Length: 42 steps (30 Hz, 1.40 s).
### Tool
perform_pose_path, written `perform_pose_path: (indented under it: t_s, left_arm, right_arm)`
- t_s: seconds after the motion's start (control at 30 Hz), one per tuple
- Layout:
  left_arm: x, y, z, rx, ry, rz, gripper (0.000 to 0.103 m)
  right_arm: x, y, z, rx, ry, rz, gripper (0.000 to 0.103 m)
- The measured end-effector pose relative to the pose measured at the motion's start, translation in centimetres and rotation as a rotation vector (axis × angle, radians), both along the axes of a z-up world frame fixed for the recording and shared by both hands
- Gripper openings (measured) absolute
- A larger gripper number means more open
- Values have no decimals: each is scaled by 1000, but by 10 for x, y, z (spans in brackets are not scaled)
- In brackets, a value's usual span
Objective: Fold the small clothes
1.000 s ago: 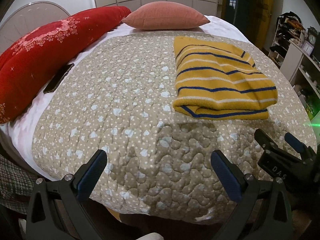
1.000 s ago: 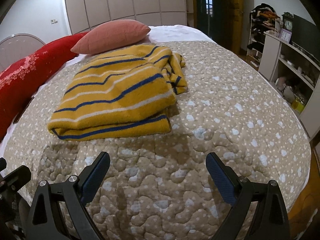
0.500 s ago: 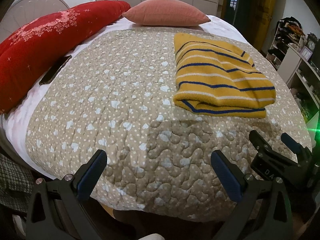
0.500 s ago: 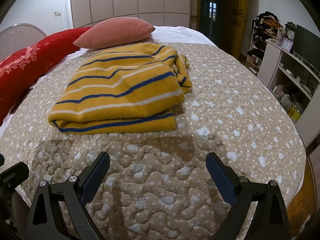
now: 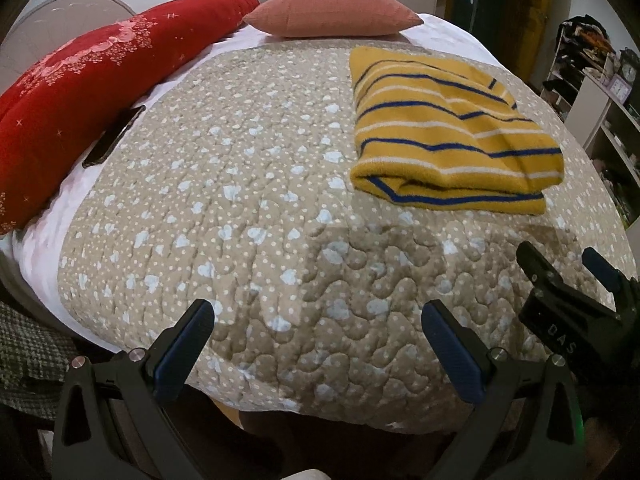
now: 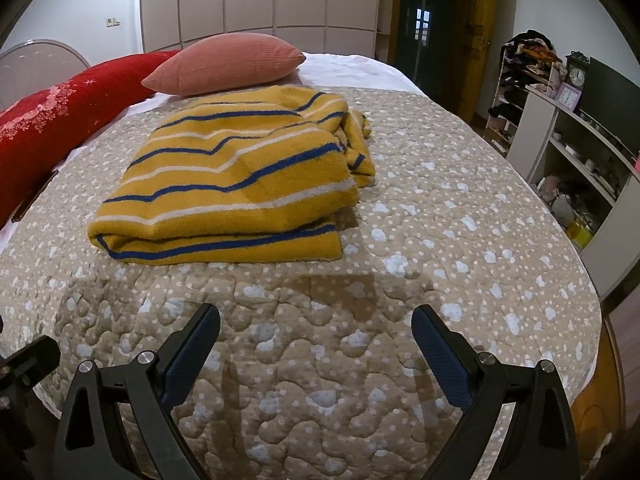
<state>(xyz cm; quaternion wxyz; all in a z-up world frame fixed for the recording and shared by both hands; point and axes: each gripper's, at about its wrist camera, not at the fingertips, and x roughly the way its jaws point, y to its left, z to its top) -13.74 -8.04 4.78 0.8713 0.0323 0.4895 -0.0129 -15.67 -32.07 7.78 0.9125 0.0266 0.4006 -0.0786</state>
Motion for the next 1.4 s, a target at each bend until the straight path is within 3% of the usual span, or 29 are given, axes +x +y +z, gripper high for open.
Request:
perform_pose_path:
  t_s: [0.6,0.73,1.1,1.4]
  left_arm:
    - [-5,-1,-2,-91,32,-31,103]
    - [-8,0,2,-101,8,-35,103]
    - [-22,-8,31,-47,-157,-55,103]
    - [-11,-4,20,-53,-114,-32,103]
  right_arm:
    - [-6,-2,4,-17,-12,-13,99]
    - [-8,-1,5,-23,-20,-10,99]
    - [-12,3,10,-47,-52,-1,99]
    - [-3,0,7,-18,-38,16,99]
